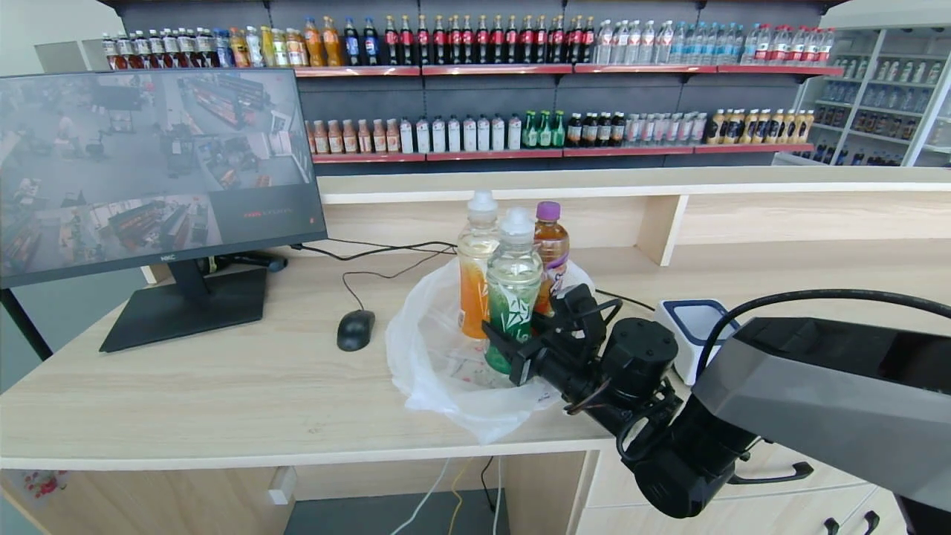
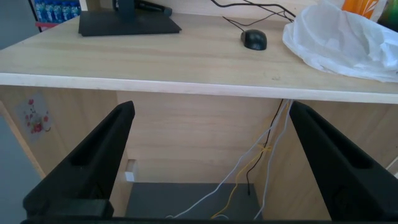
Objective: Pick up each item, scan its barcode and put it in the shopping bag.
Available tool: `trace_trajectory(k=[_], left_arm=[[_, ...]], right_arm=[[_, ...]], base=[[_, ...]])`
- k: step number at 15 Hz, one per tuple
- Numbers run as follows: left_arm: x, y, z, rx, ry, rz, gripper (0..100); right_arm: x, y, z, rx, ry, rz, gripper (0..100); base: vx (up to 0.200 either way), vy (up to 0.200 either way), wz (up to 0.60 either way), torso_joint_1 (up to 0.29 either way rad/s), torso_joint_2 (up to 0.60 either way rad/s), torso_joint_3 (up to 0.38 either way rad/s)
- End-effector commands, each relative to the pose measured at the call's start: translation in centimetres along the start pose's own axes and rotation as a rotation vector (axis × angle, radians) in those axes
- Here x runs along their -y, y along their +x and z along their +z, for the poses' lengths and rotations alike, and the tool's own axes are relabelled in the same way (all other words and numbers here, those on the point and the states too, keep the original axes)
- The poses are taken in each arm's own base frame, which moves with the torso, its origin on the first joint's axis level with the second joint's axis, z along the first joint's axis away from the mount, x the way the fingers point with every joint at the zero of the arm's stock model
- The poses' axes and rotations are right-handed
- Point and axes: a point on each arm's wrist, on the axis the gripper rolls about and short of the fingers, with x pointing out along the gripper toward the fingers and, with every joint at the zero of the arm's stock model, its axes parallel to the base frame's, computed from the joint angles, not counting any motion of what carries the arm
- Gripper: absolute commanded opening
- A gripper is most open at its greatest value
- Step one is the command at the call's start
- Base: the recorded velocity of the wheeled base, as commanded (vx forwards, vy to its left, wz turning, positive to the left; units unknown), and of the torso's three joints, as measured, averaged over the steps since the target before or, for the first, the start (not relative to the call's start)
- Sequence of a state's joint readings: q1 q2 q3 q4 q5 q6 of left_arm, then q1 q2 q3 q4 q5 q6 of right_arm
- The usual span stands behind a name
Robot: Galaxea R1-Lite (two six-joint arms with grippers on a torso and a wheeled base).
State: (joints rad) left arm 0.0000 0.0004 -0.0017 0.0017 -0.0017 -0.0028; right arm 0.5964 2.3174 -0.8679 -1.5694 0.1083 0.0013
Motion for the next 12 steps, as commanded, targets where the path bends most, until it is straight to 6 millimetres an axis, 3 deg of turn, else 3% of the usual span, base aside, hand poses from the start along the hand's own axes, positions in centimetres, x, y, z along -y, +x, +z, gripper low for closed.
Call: trace_trajectory(k=[1, 2, 3, 9, 12], left_arm=[[0.0, 0.0, 0.0, 0.000, 0.000, 0.000, 100], [0.0, 0.0, 0.0, 0.000, 0.000, 0.000, 100], [0.0, 0.0, 0.0, 0.000, 0.000, 0.000, 100], [0.0, 0.0, 0.0, 0.000, 0.000, 0.000, 100], [0.0, 0.0, 0.0, 0.000, 0.000, 0.000, 100]], right_arm=[[0.0, -0.1, 0.2, 0.001, 0.000, 0.001, 0], [0.0, -0.2, 0.2, 0.001, 0.008, 0.001, 0], [0.0, -0.2, 0.3, 0.003, 0.009, 0.002, 100], [0.0, -0.7, 1.9, 0.032, 0.009, 0.001, 100], [-0.5, -2.1, 4.5, 0.067, 0.005, 0.009, 100]], base=[[0.000, 0.000, 0.00, 0.000, 0.00, 0.000], [0.000, 0.000, 0.00, 0.000, 0.00, 0.000], [0.000, 0.000, 0.00, 0.000, 0.00, 0.000], [0.000, 0.000, 0.00, 0.000, 0.00, 0.000], [0.000, 0.000, 0.00, 0.000, 0.00, 0.000]])
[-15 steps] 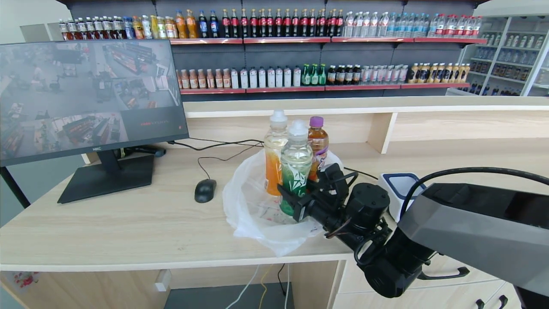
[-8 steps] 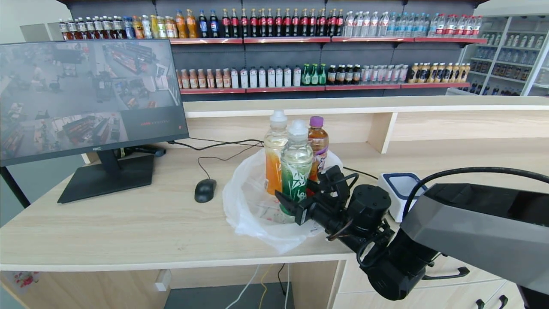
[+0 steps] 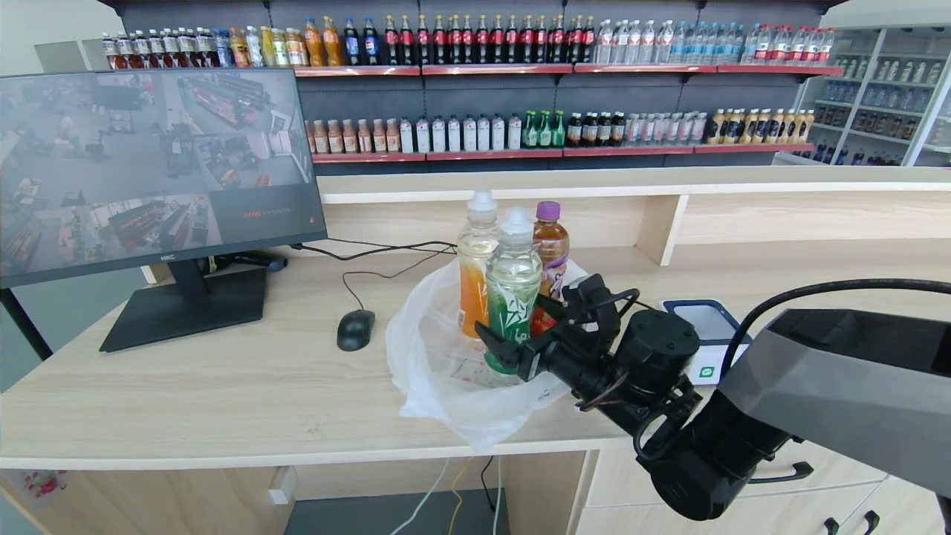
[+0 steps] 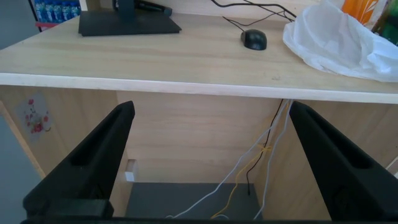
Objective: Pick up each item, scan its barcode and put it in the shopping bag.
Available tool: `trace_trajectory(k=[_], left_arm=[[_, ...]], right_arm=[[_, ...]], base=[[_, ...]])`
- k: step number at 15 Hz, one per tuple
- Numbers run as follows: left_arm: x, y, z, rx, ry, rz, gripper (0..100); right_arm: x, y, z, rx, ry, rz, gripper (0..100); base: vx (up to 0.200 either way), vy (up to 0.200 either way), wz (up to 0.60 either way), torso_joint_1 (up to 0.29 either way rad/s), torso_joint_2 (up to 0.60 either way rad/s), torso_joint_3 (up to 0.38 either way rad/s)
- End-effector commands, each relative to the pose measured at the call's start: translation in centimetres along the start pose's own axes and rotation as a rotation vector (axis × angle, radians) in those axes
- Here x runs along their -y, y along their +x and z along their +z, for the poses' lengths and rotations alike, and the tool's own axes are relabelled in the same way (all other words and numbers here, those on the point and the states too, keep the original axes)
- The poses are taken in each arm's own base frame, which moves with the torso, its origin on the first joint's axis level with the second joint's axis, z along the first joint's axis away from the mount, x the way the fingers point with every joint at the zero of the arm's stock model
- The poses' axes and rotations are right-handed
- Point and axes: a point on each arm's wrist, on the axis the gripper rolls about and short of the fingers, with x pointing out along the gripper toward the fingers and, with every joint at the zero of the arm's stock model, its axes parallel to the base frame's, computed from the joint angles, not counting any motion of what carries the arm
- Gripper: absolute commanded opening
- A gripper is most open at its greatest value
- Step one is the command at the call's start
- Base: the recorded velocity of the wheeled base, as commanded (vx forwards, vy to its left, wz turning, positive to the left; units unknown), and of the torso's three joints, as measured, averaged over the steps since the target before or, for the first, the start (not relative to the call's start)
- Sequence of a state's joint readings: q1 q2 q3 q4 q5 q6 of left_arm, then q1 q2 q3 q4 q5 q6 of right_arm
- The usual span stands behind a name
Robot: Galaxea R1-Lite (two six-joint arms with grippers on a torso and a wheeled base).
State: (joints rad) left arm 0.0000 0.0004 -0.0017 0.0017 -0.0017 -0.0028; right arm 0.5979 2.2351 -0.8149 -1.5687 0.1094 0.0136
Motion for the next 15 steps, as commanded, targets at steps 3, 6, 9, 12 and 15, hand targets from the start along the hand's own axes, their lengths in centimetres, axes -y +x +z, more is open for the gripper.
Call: trace_trajectory(k=[3, 6, 9, 12, 15], left_arm=[[0.0, 0.0, 0.0, 0.000, 0.000, 0.000, 100], [0.0, 0.0, 0.0, 0.000, 0.000, 0.000, 100], [0.0, 0.0, 0.0, 0.000, 0.000, 0.000, 100], [0.0, 0.0, 0.0, 0.000, 0.000, 0.000, 100], [0.0, 0.0, 0.0, 0.000, 0.000, 0.000, 100]], right_arm=[[-0.8, -5.8, 8.4, 0.130, -0.041, 0.003, 100], [-1.7, -14.8, 12.3, 0.168, -0.102, -0.008, 100], [-2.4, -23.0, 13.0, 0.203, -0.159, -0.027, 100], [-2.8, -25.9, 13.0, 0.193, -0.223, -0.034, 100], [-3.0, -27.9, 12.4, 0.102, -0.302, -0.031, 100]], base=[[0.000, 0.000, 0.00, 0.000, 0.00, 0.000], [0.000, 0.000, 0.00, 0.000, 0.00, 0.000], [0.000, 0.000, 0.00, 0.000, 0.00, 0.000], [0.000, 0.000, 0.00, 0.000, 0.00, 0.000], [0.000, 0.000, 0.00, 0.000, 0.00, 0.000]])
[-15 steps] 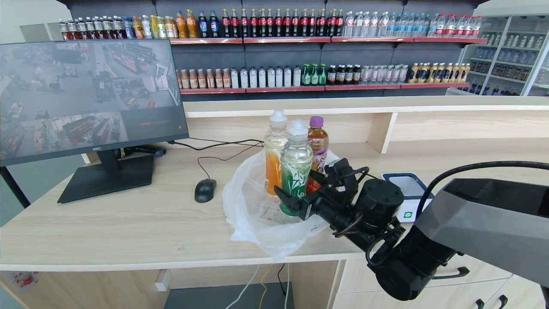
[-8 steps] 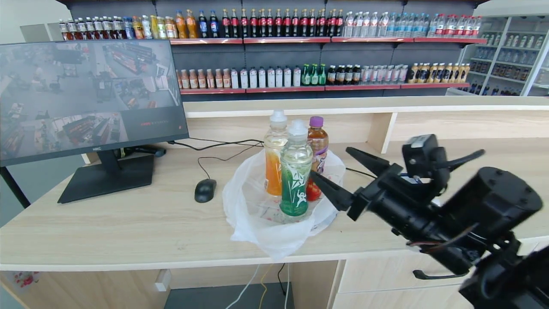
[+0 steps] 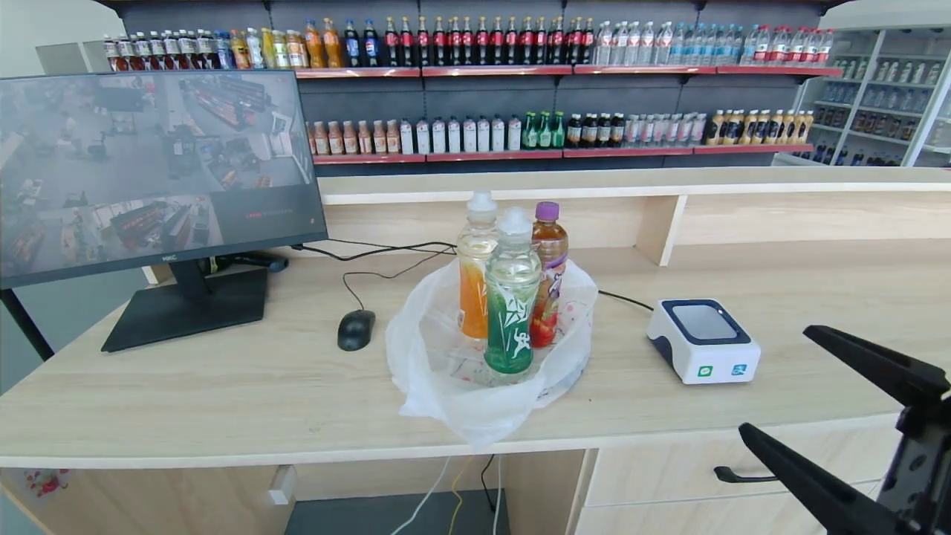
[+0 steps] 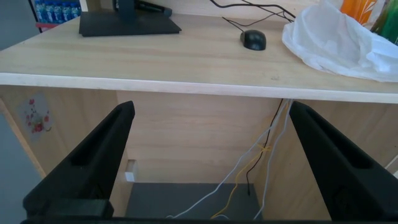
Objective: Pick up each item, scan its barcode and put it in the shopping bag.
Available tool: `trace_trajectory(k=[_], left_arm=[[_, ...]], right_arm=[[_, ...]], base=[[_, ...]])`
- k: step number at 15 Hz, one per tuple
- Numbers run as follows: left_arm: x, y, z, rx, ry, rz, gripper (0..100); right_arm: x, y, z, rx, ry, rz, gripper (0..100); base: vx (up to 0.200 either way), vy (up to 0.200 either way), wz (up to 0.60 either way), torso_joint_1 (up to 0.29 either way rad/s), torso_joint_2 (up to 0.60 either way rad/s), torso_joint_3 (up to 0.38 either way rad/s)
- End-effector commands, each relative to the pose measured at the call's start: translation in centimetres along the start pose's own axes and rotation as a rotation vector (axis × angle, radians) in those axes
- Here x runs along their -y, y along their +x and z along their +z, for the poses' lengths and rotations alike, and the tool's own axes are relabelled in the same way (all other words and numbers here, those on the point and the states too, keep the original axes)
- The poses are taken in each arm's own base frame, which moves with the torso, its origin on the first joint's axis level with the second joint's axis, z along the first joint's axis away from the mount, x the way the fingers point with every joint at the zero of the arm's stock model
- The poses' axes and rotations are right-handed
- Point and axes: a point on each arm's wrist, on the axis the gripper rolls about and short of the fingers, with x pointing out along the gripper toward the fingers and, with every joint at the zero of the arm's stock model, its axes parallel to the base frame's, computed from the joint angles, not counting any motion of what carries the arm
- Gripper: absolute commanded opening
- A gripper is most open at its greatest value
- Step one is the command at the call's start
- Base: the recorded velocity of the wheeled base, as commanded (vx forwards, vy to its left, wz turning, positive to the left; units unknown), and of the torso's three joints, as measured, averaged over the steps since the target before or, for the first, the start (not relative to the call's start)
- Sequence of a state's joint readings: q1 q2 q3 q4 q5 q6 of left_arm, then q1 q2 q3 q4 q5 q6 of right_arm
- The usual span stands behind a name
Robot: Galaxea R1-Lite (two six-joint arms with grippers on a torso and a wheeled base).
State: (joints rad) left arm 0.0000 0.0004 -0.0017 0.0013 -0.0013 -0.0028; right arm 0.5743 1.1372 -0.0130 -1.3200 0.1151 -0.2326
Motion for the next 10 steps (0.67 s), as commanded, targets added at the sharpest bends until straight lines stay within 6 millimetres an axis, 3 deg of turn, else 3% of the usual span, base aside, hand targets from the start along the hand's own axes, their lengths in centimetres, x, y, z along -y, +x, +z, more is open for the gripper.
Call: trace_trajectory(k=[1, 4, 5, 7, 10], left_arm=[[0.0, 0.0, 0.0, 0.000, 0.000, 0.000, 100], [0.0, 0.0, 0.0, 0.000, 0.000, 0.000, 100], [0.0, 0.0, 0.0, 0.000, 0.000, 0.000, 100], [0.0, 0.0, 0.0, 0.000, 0.000, 0.000, 100], [0.0, 0.0, 0.0, 0.000, 0.000, 0.000, 100]], right_arm=[[-0.5, -4.1, 0.2, -0.040, -0.042, 0.026, 100], [-1.4, -7.3, -1.9, -0.231, -0.045, 0.094, 100], [-2.2, -10.2, -3.7, -0.355, -0.035, 0.128, 100], [-2.7, -12.5, -5.2, -0.421, -0.024, 0.116, 100], [-2.8, -13.1, -5.3, -0.473, -0.010, 0.027, 100]], base=[[0.000, 0.000, 0.00, 0.000, 0.00, 0.000], [0.000, 0.000, 0.00, 0.000, 0.00, 0.000], [0.000, 0.000, 0.00, 0.000, 0.00, 0.000], [0.000, 0.000, 0.00, 0.000, 0.00, 0.000], [0.000, 0.000, 0.00, 0.000, 0.00, 0.000]])
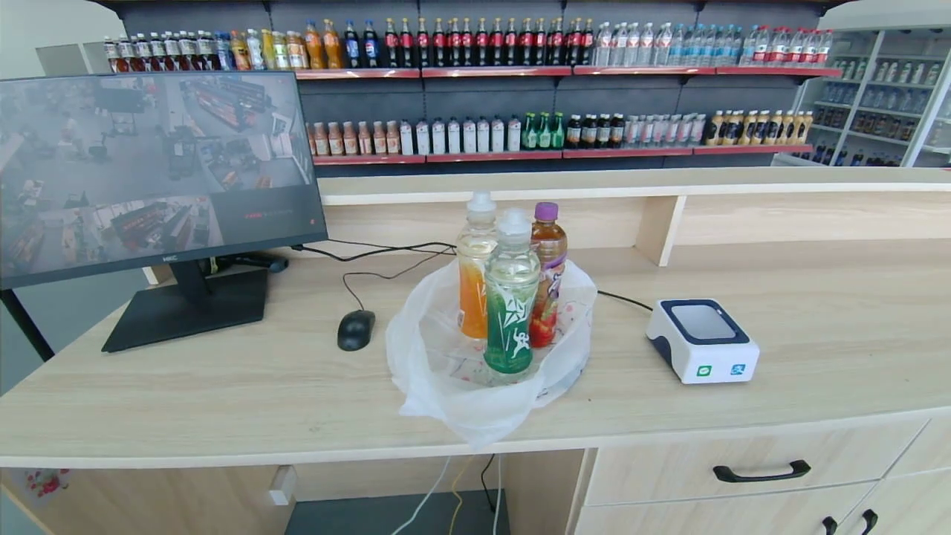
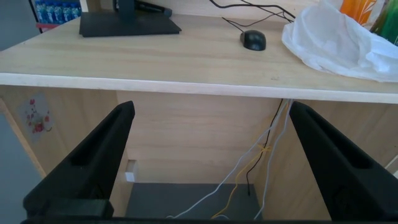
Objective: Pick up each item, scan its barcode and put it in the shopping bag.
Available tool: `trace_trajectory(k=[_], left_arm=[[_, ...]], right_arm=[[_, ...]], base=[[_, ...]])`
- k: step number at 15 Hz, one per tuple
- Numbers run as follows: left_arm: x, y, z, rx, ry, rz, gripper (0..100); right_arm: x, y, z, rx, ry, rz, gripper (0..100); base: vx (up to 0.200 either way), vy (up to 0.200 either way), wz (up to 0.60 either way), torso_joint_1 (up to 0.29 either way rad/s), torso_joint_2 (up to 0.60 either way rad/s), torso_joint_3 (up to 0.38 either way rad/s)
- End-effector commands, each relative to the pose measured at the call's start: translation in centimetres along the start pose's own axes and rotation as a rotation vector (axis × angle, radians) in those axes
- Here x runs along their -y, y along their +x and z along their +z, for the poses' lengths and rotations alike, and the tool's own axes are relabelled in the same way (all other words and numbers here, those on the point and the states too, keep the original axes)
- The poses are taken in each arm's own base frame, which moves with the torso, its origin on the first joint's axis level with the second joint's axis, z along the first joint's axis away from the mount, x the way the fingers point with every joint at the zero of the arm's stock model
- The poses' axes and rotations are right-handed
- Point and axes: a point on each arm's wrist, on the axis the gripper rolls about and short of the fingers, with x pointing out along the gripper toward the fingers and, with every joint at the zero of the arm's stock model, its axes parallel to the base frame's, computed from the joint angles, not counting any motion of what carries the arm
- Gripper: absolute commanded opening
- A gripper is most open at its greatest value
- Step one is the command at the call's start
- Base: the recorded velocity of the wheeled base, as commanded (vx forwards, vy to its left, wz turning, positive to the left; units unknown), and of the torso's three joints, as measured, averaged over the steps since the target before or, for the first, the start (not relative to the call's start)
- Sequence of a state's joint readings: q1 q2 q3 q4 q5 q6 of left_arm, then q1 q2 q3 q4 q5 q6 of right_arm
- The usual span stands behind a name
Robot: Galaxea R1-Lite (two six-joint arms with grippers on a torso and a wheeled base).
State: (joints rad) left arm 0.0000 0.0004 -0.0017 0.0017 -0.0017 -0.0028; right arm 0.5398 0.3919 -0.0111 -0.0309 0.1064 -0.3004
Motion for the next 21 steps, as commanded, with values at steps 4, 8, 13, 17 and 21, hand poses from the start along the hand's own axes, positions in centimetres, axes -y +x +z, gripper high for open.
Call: trace_trajectory(k=[4, 8, 13, 17, 21], left_arm=[[0.0, 0.0, 0.0, 0.000, 0.000, 0.000, 100], [0.0, 0.0, 0.0, 0.000, 0.000, 0.000, 100], [0.0, 0.0, 0.0, 0.000, -0.002, 0.000, 100], [0.0, 0.0, 0.0, 0.000, -0.002, 0.000, 100], [0.0, 0.0, 0.0, 0.000, -0.002, 0.002, 100]], right_arm=[[-0.2, -0.8, -0.2, 0.004, 0.267, -0.362, 100], [-1.2, -1.9, -0.5, 0.162, 0.262, -0.501, 100], [-1.7, -2.2, -0.7, 0.234, 0.283, -0.581, 100], [-1.7, -2.3, -1.5, 0.223, 0.345, -0.709, 100], [-1.7, -2.3, -1.4, 0.241, 0.362, -0.711, 100]], base=[[0.000, 0.000, 0.00, 0.000, 0.00, 0.000], [0.000, 0.000, 0.00, 0.000, 0.00, 0.000], [0.000, 0.000, 0.00, 0.000, 0.00, 0.000], [0.000, 0.000, 0.00, 0.000, 0.00, 0.000], [0.000, 0.000, 0.00, 0.000, 0.00, 0.000]])
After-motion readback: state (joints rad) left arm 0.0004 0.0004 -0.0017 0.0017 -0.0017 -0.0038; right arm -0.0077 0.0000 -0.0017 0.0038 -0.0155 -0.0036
